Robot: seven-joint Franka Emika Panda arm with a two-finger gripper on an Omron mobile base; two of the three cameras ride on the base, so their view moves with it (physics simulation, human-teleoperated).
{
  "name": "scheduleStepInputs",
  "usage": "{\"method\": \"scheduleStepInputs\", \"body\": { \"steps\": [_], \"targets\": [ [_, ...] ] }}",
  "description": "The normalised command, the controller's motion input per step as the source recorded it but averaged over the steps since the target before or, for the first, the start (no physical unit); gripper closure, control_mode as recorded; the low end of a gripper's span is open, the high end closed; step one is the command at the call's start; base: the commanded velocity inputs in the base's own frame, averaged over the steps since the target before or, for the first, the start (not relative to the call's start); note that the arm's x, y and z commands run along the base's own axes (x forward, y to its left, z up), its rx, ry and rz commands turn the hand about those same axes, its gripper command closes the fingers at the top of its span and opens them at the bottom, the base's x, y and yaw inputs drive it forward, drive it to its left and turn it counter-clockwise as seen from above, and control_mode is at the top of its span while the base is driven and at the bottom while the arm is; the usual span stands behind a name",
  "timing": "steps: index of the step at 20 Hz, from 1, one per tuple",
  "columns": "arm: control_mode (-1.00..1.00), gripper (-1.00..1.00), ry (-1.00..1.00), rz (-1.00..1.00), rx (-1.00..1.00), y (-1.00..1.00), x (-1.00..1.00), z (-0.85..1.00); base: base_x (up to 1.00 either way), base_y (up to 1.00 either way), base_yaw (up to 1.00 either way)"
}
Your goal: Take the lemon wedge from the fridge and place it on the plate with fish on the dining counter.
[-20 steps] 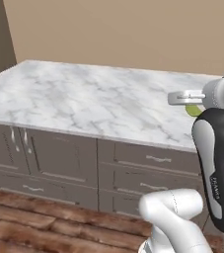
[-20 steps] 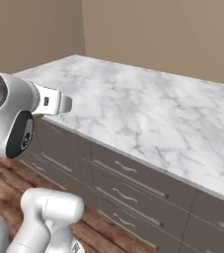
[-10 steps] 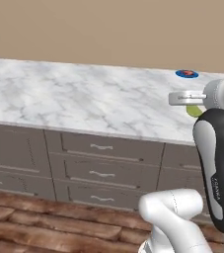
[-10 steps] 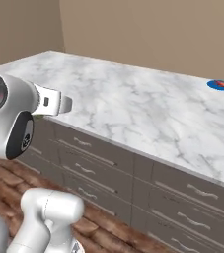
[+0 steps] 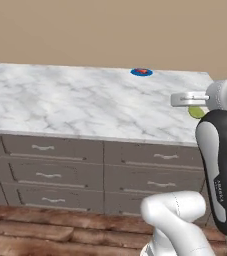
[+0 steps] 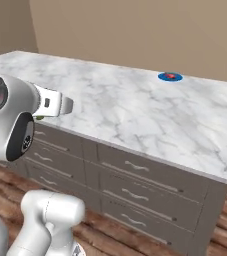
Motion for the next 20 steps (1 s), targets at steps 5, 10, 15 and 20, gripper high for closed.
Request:
{"method": "scheduleStepInputs", "body": {
  "steps": [5,10,15,20],
  "targets": [
    [1.00,1.00,0.00,0.00,0.00,0.00,0.00,0.00,-0.13,-1.00,-0.25],
    [1.00,1.00,0.00,0.00,0.00,0.00,0.00,0.00,-0.10,-1.00,-0.27],
    [1.00,1.00,0.00,0.00,0.00,0.00,0.00,0.00,-0.09,-1.00,-0.27],
    [1.00,1.00,0.00,0.00,0.00,0.00,0.00,0.00,-0.01,-1.00,-0.24]
  ]
}}
